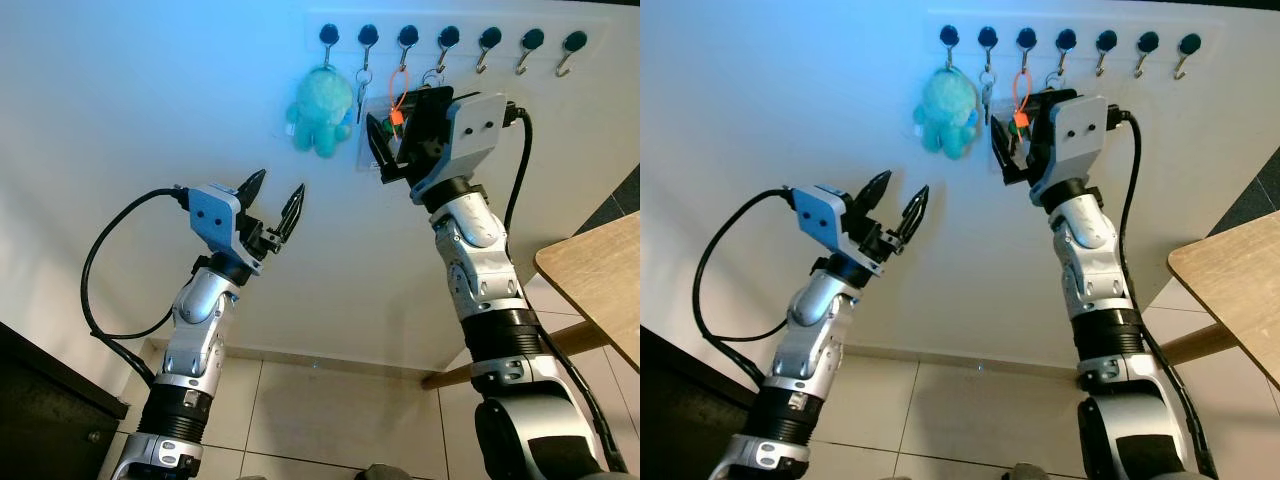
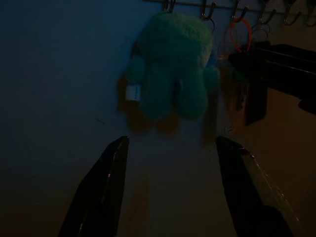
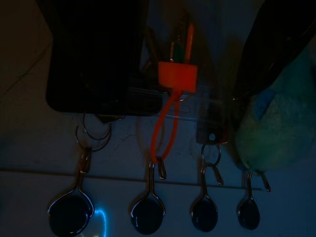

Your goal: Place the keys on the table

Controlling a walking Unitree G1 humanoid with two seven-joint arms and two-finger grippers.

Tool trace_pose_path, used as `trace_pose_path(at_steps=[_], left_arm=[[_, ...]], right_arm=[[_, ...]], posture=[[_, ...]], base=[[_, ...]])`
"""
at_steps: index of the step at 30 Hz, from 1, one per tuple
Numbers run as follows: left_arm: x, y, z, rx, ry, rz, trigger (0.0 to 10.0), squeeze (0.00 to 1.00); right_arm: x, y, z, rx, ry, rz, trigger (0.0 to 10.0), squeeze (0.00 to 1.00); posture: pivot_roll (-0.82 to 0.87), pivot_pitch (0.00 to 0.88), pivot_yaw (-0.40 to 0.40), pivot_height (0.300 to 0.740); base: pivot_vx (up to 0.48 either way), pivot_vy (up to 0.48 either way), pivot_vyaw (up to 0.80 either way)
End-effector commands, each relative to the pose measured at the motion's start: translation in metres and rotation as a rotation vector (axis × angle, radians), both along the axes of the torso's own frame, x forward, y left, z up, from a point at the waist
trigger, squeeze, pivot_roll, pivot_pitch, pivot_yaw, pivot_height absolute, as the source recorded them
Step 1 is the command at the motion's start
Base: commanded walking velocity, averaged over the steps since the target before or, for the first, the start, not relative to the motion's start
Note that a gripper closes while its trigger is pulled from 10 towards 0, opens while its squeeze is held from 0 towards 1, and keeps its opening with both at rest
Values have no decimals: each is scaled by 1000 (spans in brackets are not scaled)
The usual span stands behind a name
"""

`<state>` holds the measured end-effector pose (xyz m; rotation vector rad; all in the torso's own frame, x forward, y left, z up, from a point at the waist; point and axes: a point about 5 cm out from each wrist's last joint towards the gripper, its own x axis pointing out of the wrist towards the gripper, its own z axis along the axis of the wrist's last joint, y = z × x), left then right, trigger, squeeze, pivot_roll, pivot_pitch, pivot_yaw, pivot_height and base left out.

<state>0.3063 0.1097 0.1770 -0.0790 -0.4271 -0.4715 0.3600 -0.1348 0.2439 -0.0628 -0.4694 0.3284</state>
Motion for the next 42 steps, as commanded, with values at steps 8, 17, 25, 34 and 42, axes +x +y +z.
trace_pose_path(at_steps=[8,17,25,34,42], left_arm=[[-1,-8,6,-1,-16,-18,10000,0],[-2,-9,7,1,-20,-19,10000,0],[-3,-9,8,12,-29,-15,10000,0],[-3,-10,9,22,-36,-18,10000,0],[-3,-10,12,22,-44,-17,10000,0]], right_arm=[[-3,7,4,-18,-4,43,6392,0],[-6,10,6,-14,-13,59,0,0],[-9,10,7,-1,-13,63,0,0],[-11,8,14,25,-36,54,0,0],[-18,10,30,45,-114,54,0,0]], posture=[[11,72,21,740],[7,79,20,740],[7,81,19,740],[9,83,21,740],[10,84,22,740]], base=[[0,0,0],[0,0,0],[0,0,0],[0,0,0],[0,0,0]])
